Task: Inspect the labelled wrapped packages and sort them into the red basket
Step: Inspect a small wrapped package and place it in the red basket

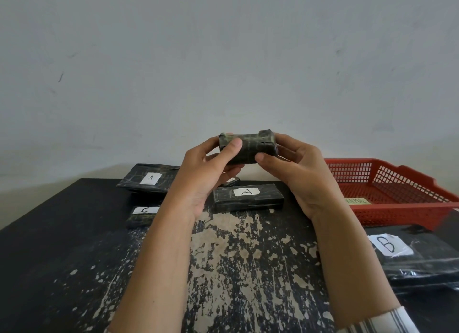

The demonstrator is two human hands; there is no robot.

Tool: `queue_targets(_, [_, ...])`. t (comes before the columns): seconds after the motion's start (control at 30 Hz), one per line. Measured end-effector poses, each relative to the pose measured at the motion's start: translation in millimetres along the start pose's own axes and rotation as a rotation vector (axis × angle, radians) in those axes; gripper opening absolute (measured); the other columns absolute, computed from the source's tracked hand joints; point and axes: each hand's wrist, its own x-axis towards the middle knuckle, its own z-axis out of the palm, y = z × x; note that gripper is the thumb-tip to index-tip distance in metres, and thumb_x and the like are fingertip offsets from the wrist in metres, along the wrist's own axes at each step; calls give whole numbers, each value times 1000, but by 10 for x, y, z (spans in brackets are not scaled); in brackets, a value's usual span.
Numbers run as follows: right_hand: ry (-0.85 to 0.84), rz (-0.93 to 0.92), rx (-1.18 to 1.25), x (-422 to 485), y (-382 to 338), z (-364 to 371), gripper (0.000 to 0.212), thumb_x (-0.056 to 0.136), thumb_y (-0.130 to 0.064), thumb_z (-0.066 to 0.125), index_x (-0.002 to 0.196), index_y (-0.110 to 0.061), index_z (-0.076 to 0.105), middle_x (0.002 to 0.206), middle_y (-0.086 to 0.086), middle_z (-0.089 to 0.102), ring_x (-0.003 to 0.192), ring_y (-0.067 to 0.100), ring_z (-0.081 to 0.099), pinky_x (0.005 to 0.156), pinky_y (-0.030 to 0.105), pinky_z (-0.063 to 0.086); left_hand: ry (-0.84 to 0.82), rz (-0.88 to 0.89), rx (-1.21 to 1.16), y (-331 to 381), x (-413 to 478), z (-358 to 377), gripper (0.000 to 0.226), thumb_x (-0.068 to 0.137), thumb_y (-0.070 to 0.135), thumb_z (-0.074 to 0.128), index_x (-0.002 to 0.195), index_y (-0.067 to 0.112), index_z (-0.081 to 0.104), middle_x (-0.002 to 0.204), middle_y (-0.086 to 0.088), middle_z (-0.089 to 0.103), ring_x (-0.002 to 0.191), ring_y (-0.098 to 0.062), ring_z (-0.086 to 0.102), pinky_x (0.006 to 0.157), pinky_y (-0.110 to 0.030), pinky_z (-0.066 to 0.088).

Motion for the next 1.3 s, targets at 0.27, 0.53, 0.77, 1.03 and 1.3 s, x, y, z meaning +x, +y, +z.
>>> queue_targets(0.27, [-39,33,151,-24,-62,39,62,73,-36,82,134,-26,69,109,6,81,107,15,76,94,31,61,-22,78,-9,-16,0,2,43,90,13,77,129,29,70,112,-11,78,110,-23,74,99,-36,58])
queue_targets(0.53, [30,-1,149,-25,-43,49,50,85,-13,83,132,-23,70,102,6,82,102,19,78,92,28,61,-80,93,33,-45,8,7,58,77,21,89,130,34,69,117,-6,77,113,-20,73,105,-39,54])
queue_targets(0.77, [20,-19,136,-27,-36,54,46,85,-11,83,128,-26,73,102,8,81,100,22,78,93,31,61,-27,102,43,-53,-6,48,6,94,18,73,95,15,78,92,1,80,100,-13,75,99,-34,59])
queue_targets(1.03, [25,39,234,-9,-61,40,26,96,-22,71,121,-15,75,109,7,80,108,18,76,88,26,61,32,97,-1,-51,27,33,6,94,15,73,93,13,78,91,-1,79,93,-10,75,91,-30,61])
queue_targets(1.3, [88,29,237,7,-36,20,30,96,-17,72,121,-1,72,106,11,80,103,21,78,87,27,63,-96,46,28,-25,8,-35,28,79,29,80,102,14,77,106,-5,80,101,-16,75,99,-32,58])
